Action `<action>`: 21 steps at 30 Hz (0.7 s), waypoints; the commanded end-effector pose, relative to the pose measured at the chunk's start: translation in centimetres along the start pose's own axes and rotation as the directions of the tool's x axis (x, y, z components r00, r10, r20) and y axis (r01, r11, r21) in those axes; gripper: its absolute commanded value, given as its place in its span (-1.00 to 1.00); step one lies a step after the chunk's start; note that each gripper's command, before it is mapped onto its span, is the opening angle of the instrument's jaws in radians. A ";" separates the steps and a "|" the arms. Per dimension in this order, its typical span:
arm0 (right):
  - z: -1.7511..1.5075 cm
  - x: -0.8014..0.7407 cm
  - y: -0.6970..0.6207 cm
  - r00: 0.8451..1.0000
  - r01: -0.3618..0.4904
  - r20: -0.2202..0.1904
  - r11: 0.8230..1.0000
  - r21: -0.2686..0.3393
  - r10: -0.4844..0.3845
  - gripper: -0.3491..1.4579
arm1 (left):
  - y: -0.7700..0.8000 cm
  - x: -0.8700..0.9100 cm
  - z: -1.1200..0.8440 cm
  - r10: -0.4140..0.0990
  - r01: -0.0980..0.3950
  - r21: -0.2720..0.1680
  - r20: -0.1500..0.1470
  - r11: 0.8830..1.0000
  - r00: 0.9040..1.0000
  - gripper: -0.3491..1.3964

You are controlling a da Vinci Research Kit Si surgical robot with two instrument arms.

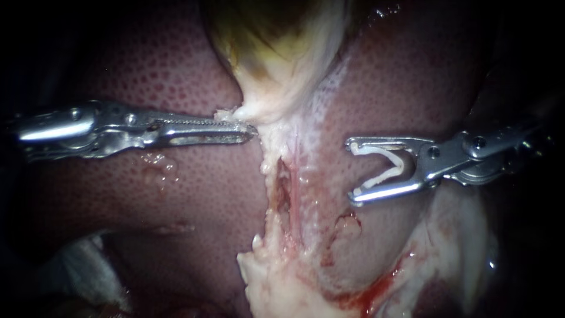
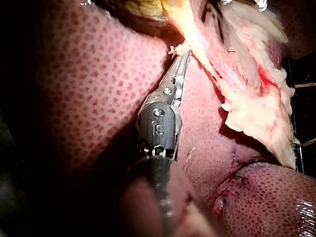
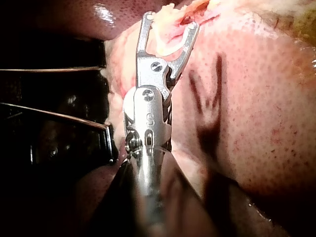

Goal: Grabbing gallbladder

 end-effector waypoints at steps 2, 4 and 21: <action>0.00 0.00 0.00 1.000 0.000 0.000 1.000 0.000 0.000 0.03 | 0.00 0.00 -0.01 0.000 0.000 0.000 0.000 1.000 1.000 -1.00; 0.00 0.00 0.00 1.000 0.000 0.000 1.000 0.000 0.000 0.03 | 0.00 0.01 -0.02 -0.001 0.001 -0.001 0.000 1.000 1.000 -0.96; -0.01 0.00 0.00 1.000 -0.006 0.000 1.000 0.000 0.006 0.03 | -0.04 -0.08 -0.55 0.002 -0.002 -0.012 0.002 1.000 1.000 -0.35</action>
